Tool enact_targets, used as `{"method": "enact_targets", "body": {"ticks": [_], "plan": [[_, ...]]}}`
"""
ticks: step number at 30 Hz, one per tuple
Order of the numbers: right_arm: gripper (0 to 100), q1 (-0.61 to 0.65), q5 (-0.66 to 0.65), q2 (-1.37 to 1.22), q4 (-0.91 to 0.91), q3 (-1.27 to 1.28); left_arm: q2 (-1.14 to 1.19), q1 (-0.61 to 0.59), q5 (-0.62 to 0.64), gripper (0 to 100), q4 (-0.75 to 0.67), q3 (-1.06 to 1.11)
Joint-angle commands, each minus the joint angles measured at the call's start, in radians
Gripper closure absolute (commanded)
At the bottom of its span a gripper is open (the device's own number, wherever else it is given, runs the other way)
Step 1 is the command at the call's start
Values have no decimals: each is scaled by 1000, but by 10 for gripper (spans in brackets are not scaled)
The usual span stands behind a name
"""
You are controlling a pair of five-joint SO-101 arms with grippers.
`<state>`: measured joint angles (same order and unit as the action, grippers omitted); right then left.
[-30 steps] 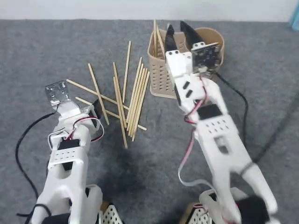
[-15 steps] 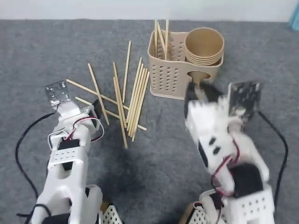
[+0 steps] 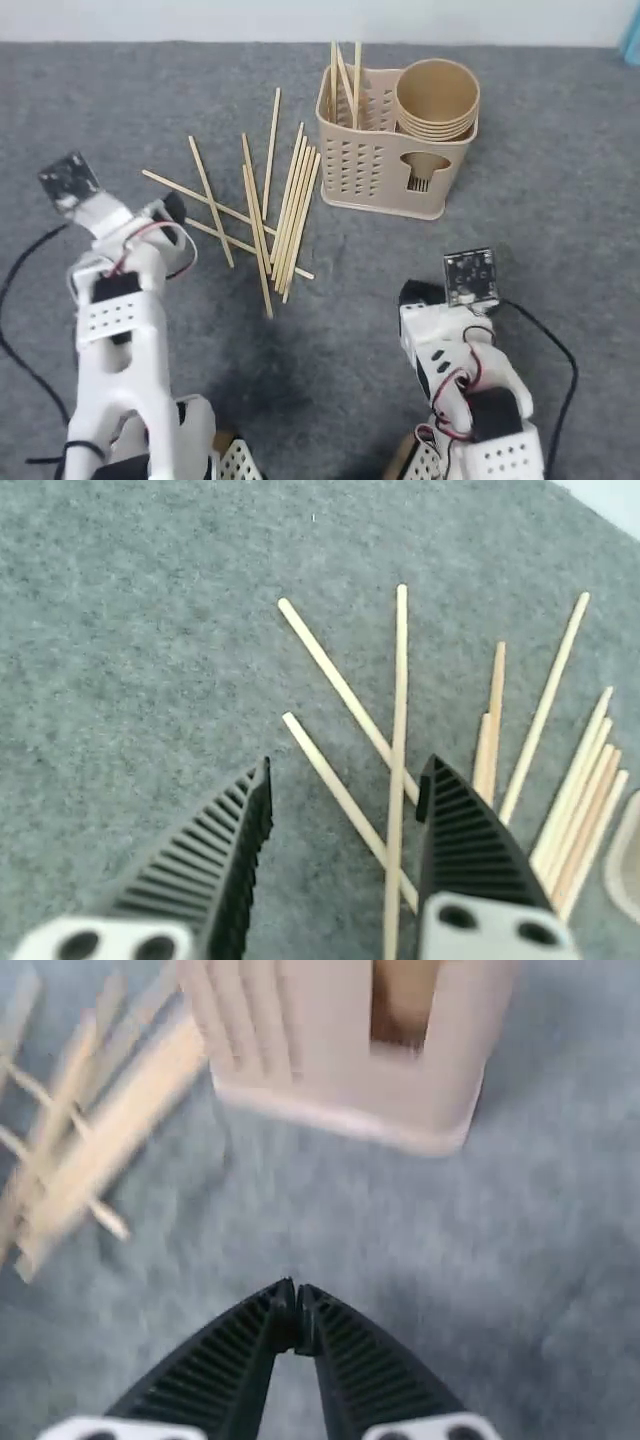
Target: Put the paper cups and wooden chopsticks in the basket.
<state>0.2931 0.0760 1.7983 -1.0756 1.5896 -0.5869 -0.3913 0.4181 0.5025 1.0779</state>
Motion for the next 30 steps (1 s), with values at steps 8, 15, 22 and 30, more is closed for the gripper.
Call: {"method": "enact_targets", "body": {"ticks": [8, 15, 22, 30], "plan": [[990, -1, -25, 18, 22, 94, -3, -2, 147, 779, 259, -314], [990, -1, -26, 16, 7, 94, 350, -6, 219, 779, 491, -650], [990, -1, -26, 16, -1, 94, 704, -9, 287, 779, 655, -1010], [990, -1, -28, 16, -7, 94, 1043, -9, 307, 779, 697, -1320]]}}
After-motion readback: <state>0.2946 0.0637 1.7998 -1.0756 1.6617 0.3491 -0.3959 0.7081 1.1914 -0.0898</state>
